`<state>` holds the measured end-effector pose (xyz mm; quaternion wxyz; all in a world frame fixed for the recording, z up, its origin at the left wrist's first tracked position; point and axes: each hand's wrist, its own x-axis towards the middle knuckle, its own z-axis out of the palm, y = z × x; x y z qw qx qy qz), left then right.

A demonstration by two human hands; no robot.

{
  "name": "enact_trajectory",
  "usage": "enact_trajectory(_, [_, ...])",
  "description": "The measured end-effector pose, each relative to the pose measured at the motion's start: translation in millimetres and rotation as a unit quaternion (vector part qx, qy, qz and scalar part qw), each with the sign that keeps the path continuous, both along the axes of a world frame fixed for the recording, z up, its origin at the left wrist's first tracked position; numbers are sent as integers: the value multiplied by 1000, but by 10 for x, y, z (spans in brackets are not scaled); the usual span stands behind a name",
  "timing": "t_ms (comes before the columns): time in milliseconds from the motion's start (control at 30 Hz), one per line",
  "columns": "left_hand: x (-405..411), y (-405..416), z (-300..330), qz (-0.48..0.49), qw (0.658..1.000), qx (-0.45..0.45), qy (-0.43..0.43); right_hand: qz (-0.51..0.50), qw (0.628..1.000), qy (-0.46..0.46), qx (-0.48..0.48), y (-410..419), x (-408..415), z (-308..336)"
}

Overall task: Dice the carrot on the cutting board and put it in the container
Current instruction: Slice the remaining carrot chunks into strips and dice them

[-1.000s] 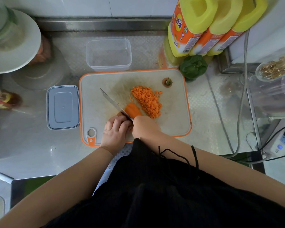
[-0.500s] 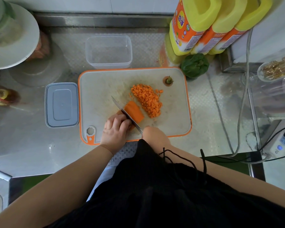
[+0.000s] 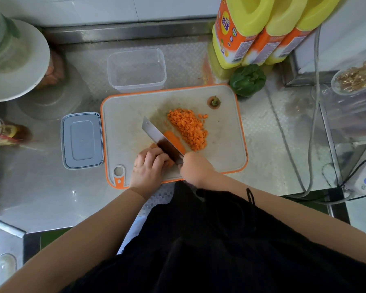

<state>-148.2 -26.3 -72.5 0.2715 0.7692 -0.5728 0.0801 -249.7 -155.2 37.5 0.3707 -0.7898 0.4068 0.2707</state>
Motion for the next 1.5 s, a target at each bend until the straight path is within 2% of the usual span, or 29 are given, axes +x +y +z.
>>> enact_trajectory(100, [47,21,107,-41,999,-1,7,5,1000,-16,21,-74,-60,-47])
enact_trajectory(200, [90,34,173,-62,998,5,13,18,1000,-22,-8,-10,-110,-61])
enact_trajectory(600, [37,5,96,-13,1000,-15,21,49,998,1,-42,38,-139,123])
enact_trajectory(1033, [16,5,31,-17,998,-35,54,73,995,2,-68,88,-128,325])
enact_trajectory(1200, [-5,-7,16,-13,997,-39,61,82,994,35,-65,83,-15,346])
enact_trajectory(1500, [0,-10,1,-15,997,-46,60,59,997,33,-45,86,130,321])
